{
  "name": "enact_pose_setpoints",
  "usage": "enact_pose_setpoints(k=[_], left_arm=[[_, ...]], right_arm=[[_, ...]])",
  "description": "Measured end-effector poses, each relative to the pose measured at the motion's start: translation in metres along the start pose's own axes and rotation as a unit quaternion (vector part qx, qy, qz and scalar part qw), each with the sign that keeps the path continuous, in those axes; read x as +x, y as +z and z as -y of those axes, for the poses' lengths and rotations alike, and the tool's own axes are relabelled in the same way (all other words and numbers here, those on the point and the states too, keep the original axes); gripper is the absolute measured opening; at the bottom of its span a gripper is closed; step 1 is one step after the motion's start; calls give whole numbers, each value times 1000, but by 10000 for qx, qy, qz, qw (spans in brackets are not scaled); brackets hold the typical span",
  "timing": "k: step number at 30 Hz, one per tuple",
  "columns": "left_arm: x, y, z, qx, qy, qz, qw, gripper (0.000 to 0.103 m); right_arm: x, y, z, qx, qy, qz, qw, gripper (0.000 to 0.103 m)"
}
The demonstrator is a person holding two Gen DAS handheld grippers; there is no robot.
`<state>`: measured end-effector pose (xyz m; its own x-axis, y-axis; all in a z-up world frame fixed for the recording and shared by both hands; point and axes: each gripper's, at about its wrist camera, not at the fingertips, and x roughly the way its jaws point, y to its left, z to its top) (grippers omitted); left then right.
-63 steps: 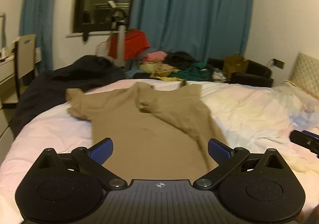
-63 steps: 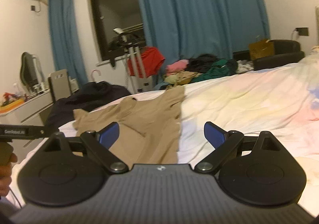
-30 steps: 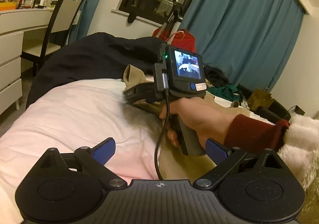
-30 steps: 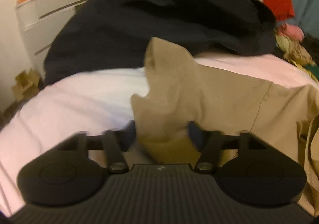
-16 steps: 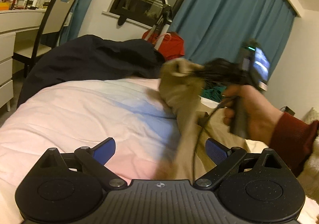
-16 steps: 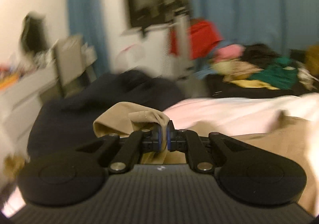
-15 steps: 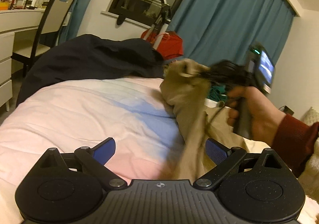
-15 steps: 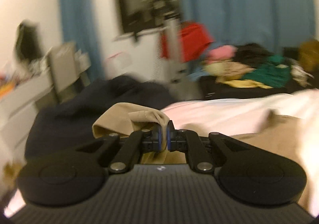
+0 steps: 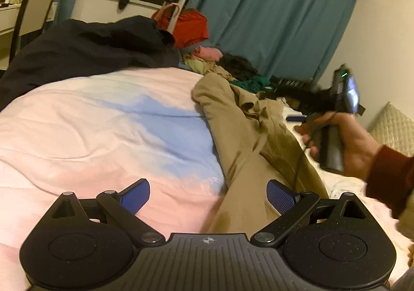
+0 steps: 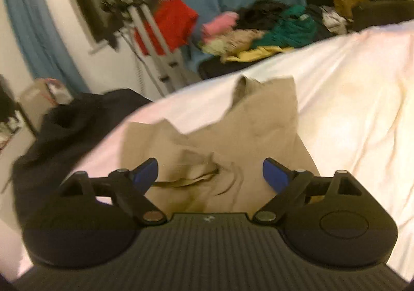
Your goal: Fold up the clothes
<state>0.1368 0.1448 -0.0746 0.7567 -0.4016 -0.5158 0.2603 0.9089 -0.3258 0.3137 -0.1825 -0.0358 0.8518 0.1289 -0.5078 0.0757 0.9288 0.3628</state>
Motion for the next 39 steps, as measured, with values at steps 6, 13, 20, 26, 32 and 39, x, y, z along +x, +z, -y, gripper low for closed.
enact_pose_setpoints(k=[6,13,20,26,32,39], left_arm=[[0,-2,4,11,-58,-167,9998,98],[-18,-6,-8,-480,271,-505,9972,98],[-26,-13,-25,-1102,554,-912,9882,85],[-11,-23,-35,-1363,506,-1584,9766,74],[0,-28,-31,-1354,312,-2208,9654,73],[2,-31,1,-440,661,-2668,9605,50]], right_arm=[[-103,-22,-22,-722,447,269,9960,88],[-210,-85,-11,-834,619,202,9944,88],[-238,-121,28,-94,402,0,9991,88],[-242,-131,45,216,373,-43,9991,88],[-243,-138,63,468,359,-128,9982,88],[-247,-138,83,862,462,-142,9951,88]])
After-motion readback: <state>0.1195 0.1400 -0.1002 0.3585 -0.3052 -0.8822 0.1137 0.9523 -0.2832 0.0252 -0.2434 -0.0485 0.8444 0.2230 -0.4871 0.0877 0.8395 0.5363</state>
